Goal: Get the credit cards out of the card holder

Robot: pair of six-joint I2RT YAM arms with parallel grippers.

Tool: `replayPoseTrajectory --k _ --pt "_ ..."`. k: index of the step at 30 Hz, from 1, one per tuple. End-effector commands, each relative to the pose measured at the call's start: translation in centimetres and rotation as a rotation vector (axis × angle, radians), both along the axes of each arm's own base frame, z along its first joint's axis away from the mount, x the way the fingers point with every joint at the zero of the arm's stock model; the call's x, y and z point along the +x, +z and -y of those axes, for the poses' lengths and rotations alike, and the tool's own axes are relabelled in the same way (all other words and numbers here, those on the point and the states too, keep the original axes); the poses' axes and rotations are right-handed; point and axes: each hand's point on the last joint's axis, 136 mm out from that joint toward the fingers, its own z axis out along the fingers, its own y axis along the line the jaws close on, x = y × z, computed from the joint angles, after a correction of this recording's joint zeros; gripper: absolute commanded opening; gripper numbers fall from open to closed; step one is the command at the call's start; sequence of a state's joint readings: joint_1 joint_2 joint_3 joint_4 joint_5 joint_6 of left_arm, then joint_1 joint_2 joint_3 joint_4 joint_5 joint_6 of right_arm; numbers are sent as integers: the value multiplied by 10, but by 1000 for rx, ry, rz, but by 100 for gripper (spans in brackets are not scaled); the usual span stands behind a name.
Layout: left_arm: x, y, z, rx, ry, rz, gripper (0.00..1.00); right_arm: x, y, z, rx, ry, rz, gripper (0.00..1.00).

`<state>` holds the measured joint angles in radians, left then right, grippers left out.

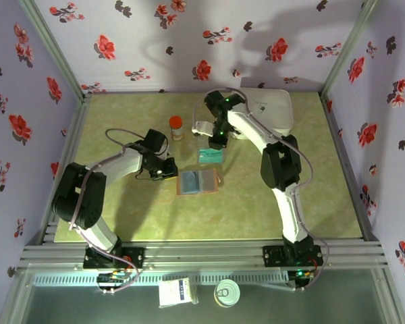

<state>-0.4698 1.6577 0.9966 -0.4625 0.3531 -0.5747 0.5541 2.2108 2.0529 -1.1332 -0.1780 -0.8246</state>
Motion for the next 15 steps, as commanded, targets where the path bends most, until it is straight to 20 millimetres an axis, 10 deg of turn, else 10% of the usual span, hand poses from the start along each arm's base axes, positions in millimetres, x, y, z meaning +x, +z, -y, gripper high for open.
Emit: replayPoseTrajectory --k 1,15 --pt "2 3 15 -32 -12 -5 12 5 33 -12 133 -190 61 18" --pt "-13 -19 24 2 -17 -36 7 -44 25 -38 485 -917 -145 14"
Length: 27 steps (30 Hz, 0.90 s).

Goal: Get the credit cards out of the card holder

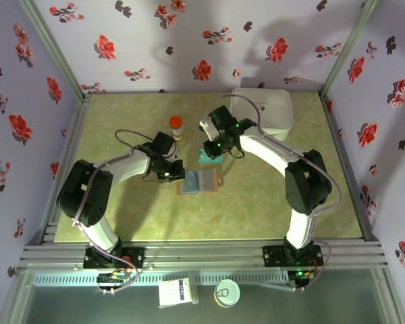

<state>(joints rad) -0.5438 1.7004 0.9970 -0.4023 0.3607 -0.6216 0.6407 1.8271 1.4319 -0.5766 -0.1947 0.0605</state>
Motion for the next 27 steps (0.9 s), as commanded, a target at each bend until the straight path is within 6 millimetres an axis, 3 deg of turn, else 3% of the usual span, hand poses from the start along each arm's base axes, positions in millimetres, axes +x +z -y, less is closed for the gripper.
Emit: replayPoseTrajectory --k 1,7,19,27 --pt "-6 -11 -6 34 24 -26 7 -5 13 -18 194 -220 -69 13" --pt "-14 -18 -17 71 37 -27 6 -32 -3 -32 277 -294 -167 12" --pt "-18 -30 -30 127 34 -35 5 -55 -30 -48 258 -372 -356 9" --pt "-13 -26 -35 131 38 -23 5 -65 -51 -61 282 -385 -448 22"
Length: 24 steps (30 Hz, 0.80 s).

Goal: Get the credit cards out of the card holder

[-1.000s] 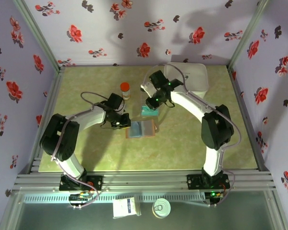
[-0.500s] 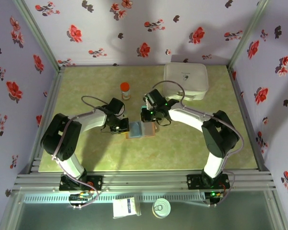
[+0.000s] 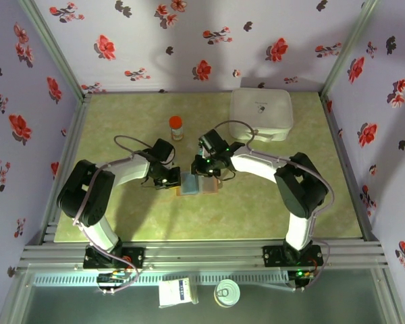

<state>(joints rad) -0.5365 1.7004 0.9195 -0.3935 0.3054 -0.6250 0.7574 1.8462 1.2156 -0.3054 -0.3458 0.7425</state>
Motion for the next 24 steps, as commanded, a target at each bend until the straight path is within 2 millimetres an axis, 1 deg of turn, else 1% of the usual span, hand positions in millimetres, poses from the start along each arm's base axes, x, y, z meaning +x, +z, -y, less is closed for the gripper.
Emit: replayPoseTrajectory --k 1,5,10,13,21,24 --pt "2 -1 -14 53 10 10 5 -6 -6 -11 36 -9 -43 23" --pt "1 -2 -14 55 7 6 5 -7 -14 -16 47 -14 -71 24" --pt "1 -2 -14 51 4 0 5 -10 -22 -21 52 -9 -93 18" --pt "0 -2 -13 49 1 -2 5 -13 -29 -20 32 -10 -113 18" --pt "-3 -4 -14 49 0 -13 5 -18 -42 -5 -53 -24 -124 20" --pt "-4 -6 -14 49 1 -18 5 -19 -42 1 -74 -32 -114 20"
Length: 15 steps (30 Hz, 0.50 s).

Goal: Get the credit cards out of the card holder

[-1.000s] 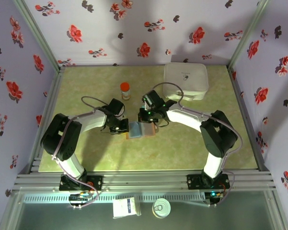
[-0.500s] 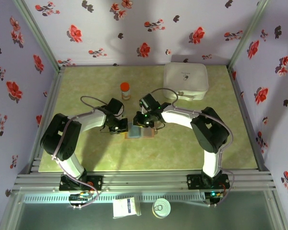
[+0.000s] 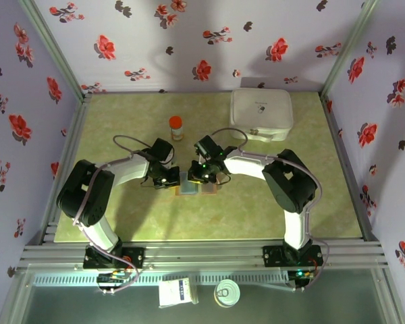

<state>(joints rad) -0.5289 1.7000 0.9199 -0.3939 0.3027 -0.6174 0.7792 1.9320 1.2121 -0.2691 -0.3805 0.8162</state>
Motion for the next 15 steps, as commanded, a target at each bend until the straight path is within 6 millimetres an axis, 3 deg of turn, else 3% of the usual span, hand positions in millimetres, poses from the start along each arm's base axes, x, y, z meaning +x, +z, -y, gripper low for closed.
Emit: replayPoseTrajectory --k 1,15 --pt "-6 -5 -12 47 -1 -21 5 -8 -11 14 -74 -10 -12 20" --pt "-5 -2 -11 44 0 -18 5 -7 -7 26 -71 -36 11 20"
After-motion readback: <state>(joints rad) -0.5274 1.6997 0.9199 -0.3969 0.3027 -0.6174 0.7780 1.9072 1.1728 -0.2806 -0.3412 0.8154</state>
